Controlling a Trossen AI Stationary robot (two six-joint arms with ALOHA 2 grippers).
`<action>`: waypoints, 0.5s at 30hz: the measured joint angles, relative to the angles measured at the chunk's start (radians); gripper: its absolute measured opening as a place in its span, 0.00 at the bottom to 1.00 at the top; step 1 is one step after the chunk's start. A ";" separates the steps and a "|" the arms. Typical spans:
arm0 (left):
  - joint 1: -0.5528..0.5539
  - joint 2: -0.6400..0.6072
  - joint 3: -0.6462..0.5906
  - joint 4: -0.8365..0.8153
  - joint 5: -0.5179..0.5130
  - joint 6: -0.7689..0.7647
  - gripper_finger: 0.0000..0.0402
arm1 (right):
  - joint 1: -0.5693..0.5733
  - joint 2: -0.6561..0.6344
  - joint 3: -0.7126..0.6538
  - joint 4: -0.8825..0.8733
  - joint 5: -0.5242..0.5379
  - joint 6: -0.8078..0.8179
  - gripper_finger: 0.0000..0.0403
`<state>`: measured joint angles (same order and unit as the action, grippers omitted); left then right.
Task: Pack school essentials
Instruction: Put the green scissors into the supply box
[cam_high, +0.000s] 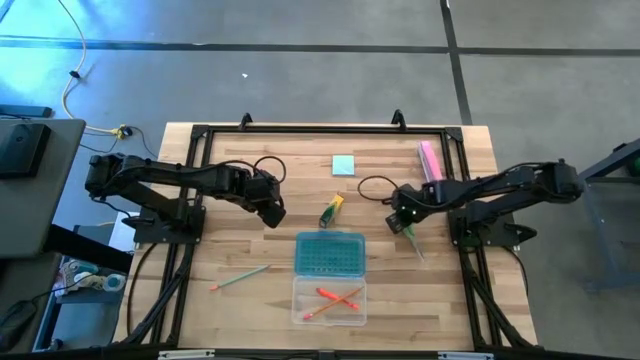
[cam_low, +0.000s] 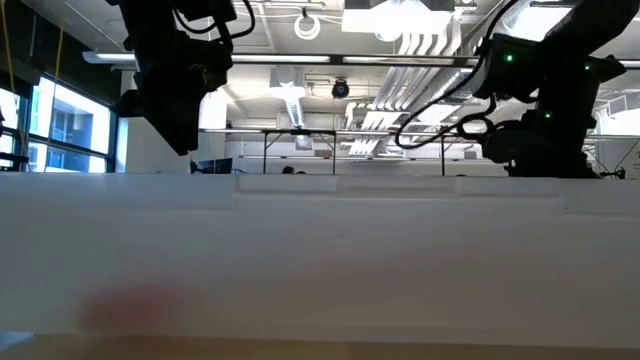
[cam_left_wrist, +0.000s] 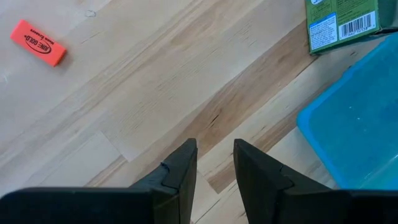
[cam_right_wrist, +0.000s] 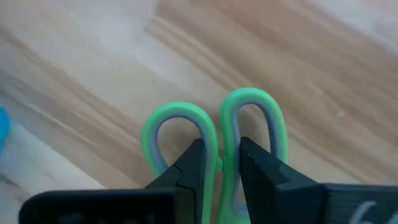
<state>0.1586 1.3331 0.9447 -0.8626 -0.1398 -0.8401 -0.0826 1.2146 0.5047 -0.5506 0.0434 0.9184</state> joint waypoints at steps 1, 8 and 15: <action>0.000 0.000 0.000 0.000 0.000 0.005 0.24 | 0.002 -0.013 0.000 -0.001 -0.008 0.001 0.15; 0.000 0.000 0.000 -0.001 0.005 0.014 0.23 | 0.057 -0.111 0.000 0.063 -0.040 0.000 0.14; 0.000 0.000 0.000 -0.001 0.021 0.025 0.23 | 0.147 -0.177 0.003 0.377 -0.025 -0.063 0.14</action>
<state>0.1589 1.3331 0.9447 -0.8631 -0.1190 -0.8153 0.0640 1.0374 0.5076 -0.1739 0.0186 0.8559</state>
